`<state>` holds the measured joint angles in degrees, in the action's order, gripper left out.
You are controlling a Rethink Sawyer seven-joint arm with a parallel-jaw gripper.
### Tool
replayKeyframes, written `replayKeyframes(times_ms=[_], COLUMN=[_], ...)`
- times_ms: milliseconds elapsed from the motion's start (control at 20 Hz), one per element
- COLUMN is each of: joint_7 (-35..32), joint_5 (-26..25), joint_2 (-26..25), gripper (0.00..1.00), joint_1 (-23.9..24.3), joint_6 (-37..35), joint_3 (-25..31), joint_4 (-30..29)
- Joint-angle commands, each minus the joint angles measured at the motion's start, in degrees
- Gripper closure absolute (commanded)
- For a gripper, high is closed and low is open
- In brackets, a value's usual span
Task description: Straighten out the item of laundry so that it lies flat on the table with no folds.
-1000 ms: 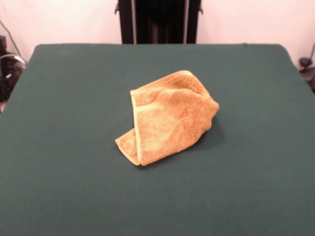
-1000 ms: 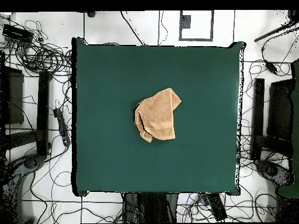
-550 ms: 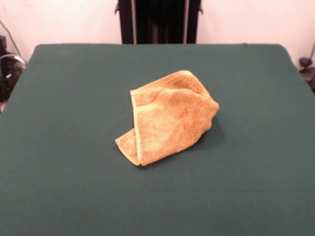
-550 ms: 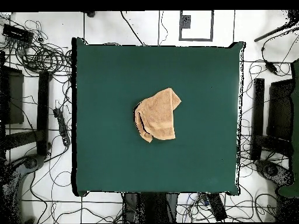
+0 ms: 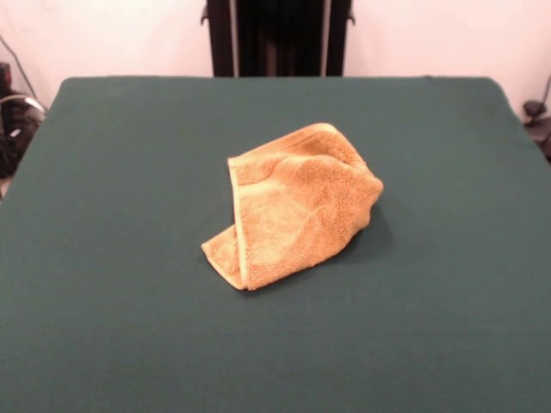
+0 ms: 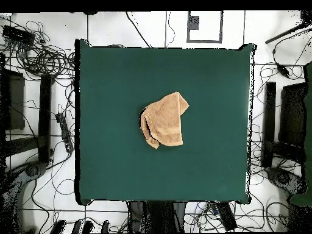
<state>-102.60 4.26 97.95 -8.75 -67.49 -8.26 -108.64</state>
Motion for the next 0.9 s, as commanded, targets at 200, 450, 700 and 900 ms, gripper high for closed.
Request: replayKeyframes(times_ms=[200, 450, 700, 900], joint_7=[-8.2, -7.0, -8.4, -10.8], joint_5=[-0.4, 3.2, 1.4, 0.0], joint_2=[-9.3, -10.2, -11.7, -12.7], gripper=[0.00, 0.00, 0.00, 0.00], joint_1=[-2.9, -4.0, -4.7, -5.4], joint_6=[4.8, 13.2, 16.4, 15.5], joint_3=[-2.2, -2.6, -2.5, -2.5], joint_4=[-22.8, -26.7, -27.7, -27.1])
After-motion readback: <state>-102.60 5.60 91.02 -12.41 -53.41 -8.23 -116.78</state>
